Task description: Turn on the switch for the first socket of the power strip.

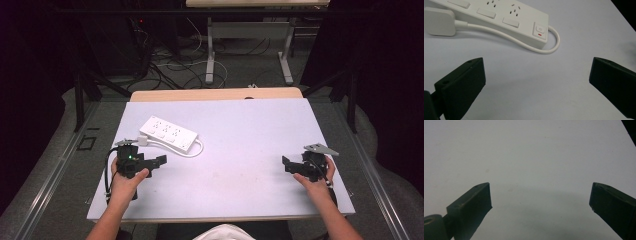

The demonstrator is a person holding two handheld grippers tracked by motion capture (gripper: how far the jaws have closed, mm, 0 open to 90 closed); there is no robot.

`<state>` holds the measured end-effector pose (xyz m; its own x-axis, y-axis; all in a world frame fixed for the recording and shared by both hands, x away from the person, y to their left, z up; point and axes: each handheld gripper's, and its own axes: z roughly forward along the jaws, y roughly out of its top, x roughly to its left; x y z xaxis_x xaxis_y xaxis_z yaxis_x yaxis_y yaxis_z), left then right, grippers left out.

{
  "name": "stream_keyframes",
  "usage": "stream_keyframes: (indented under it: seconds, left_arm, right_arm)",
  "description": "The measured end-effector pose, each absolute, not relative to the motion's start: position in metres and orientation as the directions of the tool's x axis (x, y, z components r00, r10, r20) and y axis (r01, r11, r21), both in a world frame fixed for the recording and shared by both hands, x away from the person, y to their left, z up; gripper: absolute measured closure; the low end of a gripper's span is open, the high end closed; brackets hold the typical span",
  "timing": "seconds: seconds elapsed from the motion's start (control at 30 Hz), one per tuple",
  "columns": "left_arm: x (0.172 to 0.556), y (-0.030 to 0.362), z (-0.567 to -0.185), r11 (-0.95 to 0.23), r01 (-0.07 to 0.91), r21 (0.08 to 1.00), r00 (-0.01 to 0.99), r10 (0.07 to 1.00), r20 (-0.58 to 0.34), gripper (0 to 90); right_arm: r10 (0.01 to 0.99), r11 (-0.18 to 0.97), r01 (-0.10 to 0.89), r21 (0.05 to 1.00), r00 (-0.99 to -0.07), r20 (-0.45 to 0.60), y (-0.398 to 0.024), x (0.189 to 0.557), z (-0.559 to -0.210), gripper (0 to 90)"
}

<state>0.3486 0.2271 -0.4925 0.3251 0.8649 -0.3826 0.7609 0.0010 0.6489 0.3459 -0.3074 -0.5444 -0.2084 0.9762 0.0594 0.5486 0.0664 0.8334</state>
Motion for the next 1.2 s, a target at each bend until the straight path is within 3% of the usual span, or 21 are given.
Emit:
stream_keyframes:
  seconds: [0.27,0.87,1.2]
  left_arm:
    - [0.355,0.223,-0.489,0.003,0.792,0.61,0.297,0.871,-0.39,3.8]
    - [0.38,0.21,-0.477,0.024,0.781,0.625,0.304,0.859,-0.412,4.6]
    - [0.397,0.207,-0.462,0.029,0.79,0.612,0.288,0.864,-0.413,14.3]
  right_arm:
    - [0.977,0.071,0.554,0.83,-0.206,0.054,-0.306,0.346,-0.546,3.6]
    - [0.976,0.087,0.56,0.824,-0.214,0.043,-0.305,0.349,-0.549,4.0]
    - [0.976,0.091,0.565,0.82,-0.214,0.039,-0.305,0.349,-0.55,4.0]
